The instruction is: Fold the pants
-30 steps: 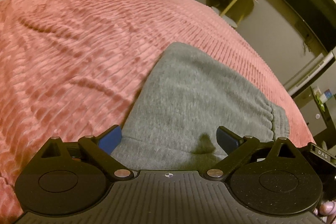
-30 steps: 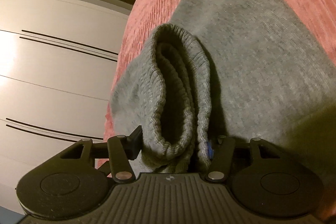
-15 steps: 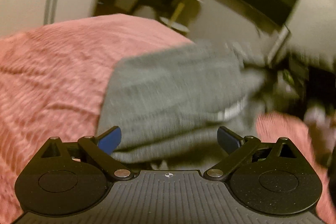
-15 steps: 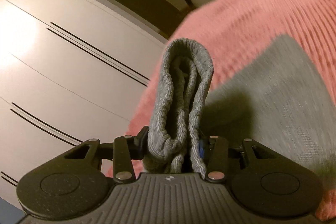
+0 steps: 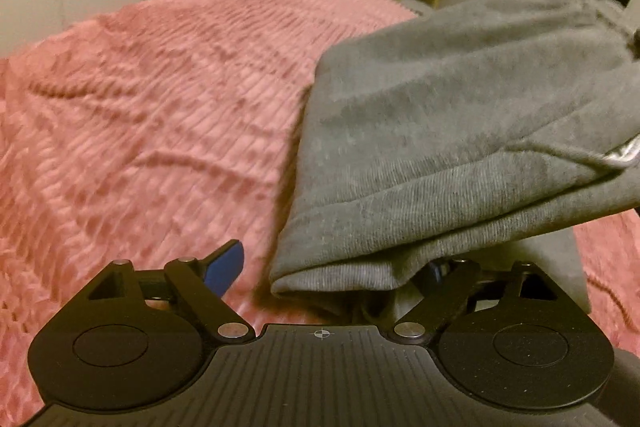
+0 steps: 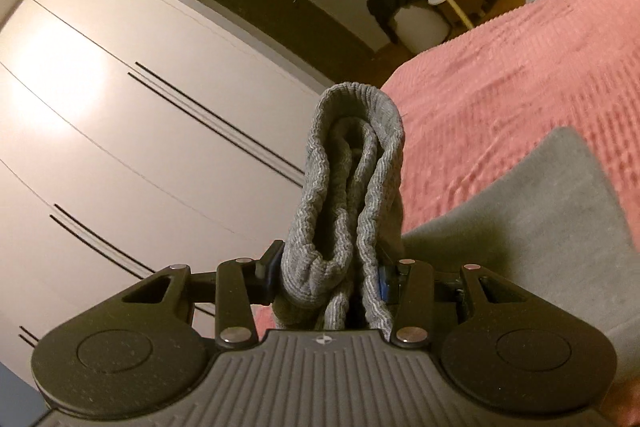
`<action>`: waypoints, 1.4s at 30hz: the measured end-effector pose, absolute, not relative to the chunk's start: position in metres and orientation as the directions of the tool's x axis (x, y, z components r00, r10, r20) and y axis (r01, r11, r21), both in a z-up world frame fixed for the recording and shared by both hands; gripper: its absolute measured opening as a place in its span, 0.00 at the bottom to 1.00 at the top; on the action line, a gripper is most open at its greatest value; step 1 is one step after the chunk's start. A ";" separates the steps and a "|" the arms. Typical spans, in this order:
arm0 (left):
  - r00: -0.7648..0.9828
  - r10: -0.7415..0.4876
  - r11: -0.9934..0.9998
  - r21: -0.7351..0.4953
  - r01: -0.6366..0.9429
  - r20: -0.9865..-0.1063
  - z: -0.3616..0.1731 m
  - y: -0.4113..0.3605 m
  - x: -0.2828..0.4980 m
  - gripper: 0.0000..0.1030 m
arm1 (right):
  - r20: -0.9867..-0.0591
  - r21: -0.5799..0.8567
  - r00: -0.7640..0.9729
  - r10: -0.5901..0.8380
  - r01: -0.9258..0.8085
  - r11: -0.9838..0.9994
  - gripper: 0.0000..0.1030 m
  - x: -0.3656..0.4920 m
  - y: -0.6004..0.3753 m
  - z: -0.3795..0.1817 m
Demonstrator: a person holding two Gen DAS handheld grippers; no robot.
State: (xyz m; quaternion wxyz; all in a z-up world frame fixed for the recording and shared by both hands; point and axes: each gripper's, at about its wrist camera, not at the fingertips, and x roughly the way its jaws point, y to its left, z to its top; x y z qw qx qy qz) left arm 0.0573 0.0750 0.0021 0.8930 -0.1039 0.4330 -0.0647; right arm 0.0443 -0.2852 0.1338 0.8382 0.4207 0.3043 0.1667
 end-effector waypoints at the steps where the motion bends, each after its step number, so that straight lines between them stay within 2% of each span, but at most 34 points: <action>1: 0.624 -0.206 0.970 -0.243 0.028 -0.753 0.004 0.075 0.056 0.88 | -0.376 0.803 0.763 0.526 -0.015 0.596 0.41 0.042 -0.289 0.133; 21: 0.610 -0.217 0.974 -0.211 0.082 -0.762 0.001 0.061 0.060 0.87 | -0.515 0.688 0.771 0.375 0.111 0.718 0.41 0.025 -0.316 0.087; 22: 0.603 -0.232 0.971 -0.222 0.091 -0.764 0.001 0.061 0.060 0.88 | -0.527 0.676 0.770 0.361 0.122 0.726 0.43 0.025 -0.316 0.084; 25: 0.583 -0.308 0.948 -0.293 0.123 -0.752 0.005 0.067 0.056 0.91 | -0.608 0.625 0.753 0.252 0.258 0.737 0.62 0.024 -0.328 0.075; 26: 0.592 -0.331 0.939 -0.317 0.131 -0.735 0.008 0.070 0.053 0.92 | -0.619 0.624 0.755 0.219 0.302 0.721 0.64 0.020 -0.334 0.072; 31: 0.686 -0.393 0.892 -0.435 0.122 -0.613 0.022 0.089 0.041 0.95 | -0.604 0.735 0.734 0.311 0.363 0.573 0.68 -0.016 -0.352 0.051; 34: 0.686 -0.369 0.890 -0.451 0.066 -0.627 0.019 0.091 0.049 0.95 | -0.610 0.759 0.711 0.349 0.400 0.513 0.72 -0.025 -0.348 0.032; 37: 0.670 -0.354 0.895 -0.444 0.040 -0.653 0.014 0.091 0.056 0.96 | -0.642 0.748 0.680 0.353 0.455 0.483 0.71 -0.022 -0.345 0.018; 42: 0.663 -0.356 0.898 -0.437 0.048 -0.659 0.013 0.089 0.056 0.97 | -0.621 0.778 0.693 0.366 0.490 0.393 0.72 -0.010 -0.337 0.007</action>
